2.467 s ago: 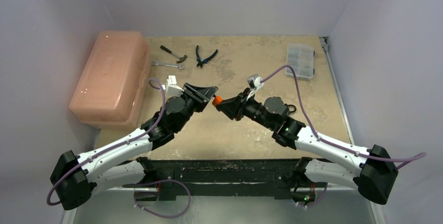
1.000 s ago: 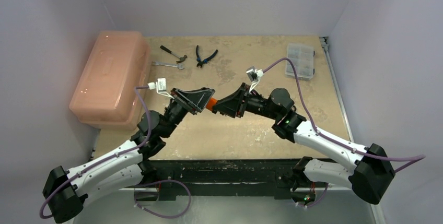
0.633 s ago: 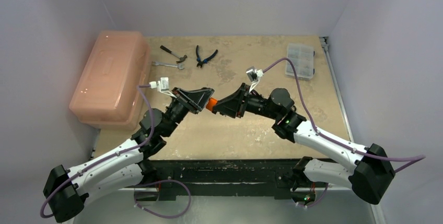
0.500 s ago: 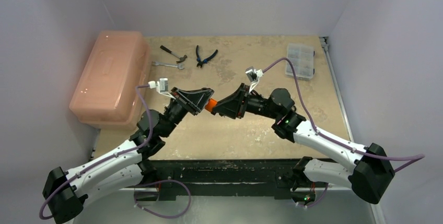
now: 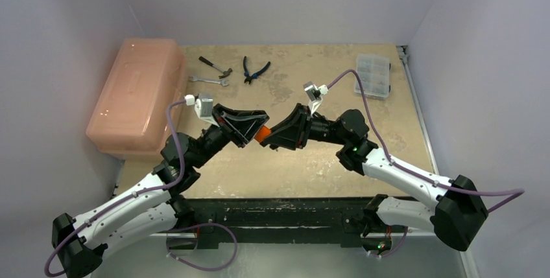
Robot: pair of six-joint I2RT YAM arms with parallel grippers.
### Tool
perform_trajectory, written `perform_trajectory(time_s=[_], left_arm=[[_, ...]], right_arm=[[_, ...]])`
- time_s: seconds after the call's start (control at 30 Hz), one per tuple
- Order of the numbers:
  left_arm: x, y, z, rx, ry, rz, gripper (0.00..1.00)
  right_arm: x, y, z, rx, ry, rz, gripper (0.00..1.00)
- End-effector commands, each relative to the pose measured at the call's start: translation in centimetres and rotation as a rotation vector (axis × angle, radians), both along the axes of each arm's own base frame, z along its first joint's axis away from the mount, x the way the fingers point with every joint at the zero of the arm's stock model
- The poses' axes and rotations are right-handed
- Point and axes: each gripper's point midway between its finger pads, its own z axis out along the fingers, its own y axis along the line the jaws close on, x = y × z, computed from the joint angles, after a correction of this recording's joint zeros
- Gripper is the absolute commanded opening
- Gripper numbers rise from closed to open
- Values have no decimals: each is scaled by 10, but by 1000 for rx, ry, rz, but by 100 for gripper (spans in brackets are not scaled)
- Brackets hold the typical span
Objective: Unlock with the key
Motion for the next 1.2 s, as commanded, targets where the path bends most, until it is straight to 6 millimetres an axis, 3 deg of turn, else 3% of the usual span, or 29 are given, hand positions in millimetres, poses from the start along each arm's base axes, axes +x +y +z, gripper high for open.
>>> perform_trajectory(time_s=[0.0, 0.1, 0.23, 0.4, 0.6, 0.8, 0.93, 1.17], left_arm=[[-17, -3, 23, 70, -137, -62, 24], [-16, -3, 24, 95, -130, -57, 34], [-10, -1, 20, 134, -78, -27, 63], [-3, 15, 19, 147, -36, 54, 82], [10, 47, 12, 217, 26, 226, 87], [21, 84, 0, 346, 73, 400, 87], [28, 98, -25, 499, 139, 468, 98], [45, 105, -80, 729, 263, 551, 97]], right_arm=[[-3, 0, 22, 50, -7, 29, 0], [-2, 0, 21, 48, -1, 26, 0], [1, -1, 19, 44, 11, 4, 0], [9, -2, 13, 17, 18, -54, 0], [35, -6, -12, -70, 75, -198, 0], [69, -15, -60, -205, 202, -377, 0], [89, -26, -95, -251, 326, -453, 0], [112, -33, -136, -307, 439, -527, 0]])
